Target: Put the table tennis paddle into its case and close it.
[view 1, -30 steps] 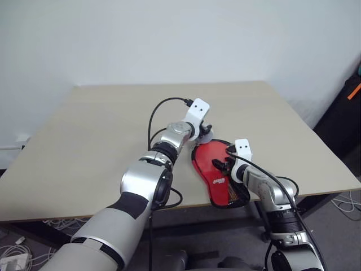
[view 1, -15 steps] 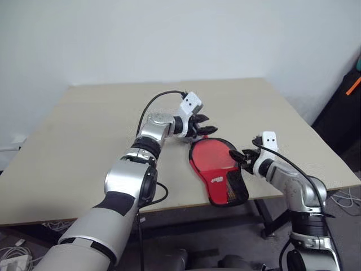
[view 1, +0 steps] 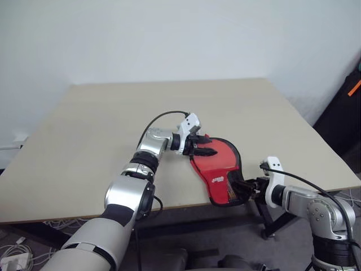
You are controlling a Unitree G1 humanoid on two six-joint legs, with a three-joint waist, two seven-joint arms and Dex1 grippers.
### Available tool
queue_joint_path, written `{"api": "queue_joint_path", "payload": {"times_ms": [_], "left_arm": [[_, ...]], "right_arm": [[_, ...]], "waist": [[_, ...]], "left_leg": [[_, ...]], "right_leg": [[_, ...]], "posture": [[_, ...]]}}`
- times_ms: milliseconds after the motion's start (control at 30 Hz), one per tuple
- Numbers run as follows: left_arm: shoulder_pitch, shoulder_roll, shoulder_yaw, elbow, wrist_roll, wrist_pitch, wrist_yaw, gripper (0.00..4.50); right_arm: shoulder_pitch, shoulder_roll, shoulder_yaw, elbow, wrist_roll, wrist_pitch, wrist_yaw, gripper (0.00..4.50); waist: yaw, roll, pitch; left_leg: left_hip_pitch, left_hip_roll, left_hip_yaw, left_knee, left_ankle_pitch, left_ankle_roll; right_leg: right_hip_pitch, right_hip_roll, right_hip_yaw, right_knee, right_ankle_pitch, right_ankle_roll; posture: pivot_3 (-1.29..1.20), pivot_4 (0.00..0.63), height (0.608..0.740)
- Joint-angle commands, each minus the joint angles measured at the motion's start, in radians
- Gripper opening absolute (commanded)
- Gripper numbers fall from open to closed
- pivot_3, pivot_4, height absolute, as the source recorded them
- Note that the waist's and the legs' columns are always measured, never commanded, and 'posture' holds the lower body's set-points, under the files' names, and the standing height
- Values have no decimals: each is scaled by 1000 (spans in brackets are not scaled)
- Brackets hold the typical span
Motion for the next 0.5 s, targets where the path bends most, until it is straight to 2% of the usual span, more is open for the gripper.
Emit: {"api": "queue_joint_path", "payload": {"times_ms": [33, 300, 500], "left_arm": [[-9, -19, -5, -82, -38, 28, -7, 3086], [53, -58, -51, -189, -55, 80, -20, 3086], [68, -52, -67, -217, -66, 109, -3, 3121]], "right_arm": [[-1, 7, 52, -29, 4, -8, -7, 3241], [-5, 3, 118, 31, -45, -47, -33, 3241], [-8, 21, 48, 45, 19, -1, -8, 1304]], "waist": [[0, 0, 0], [-6, -1, 0], [-4, -1, 0]], "left_leg": [[0, 0, 0, 0, 0, 0], [1, 2, 0, 0, 0, 0], [2, 2, 0, 0, 0, 0]], "right_leg": [[0, 0, 0, 0, 0, 0], [1, 2, 1, 0, 0, 0], [1, 2, 1, 0, 0, 0]], "posture": [[0, 0, 740], [0, 0, 740], [0, 0, 740]]}}
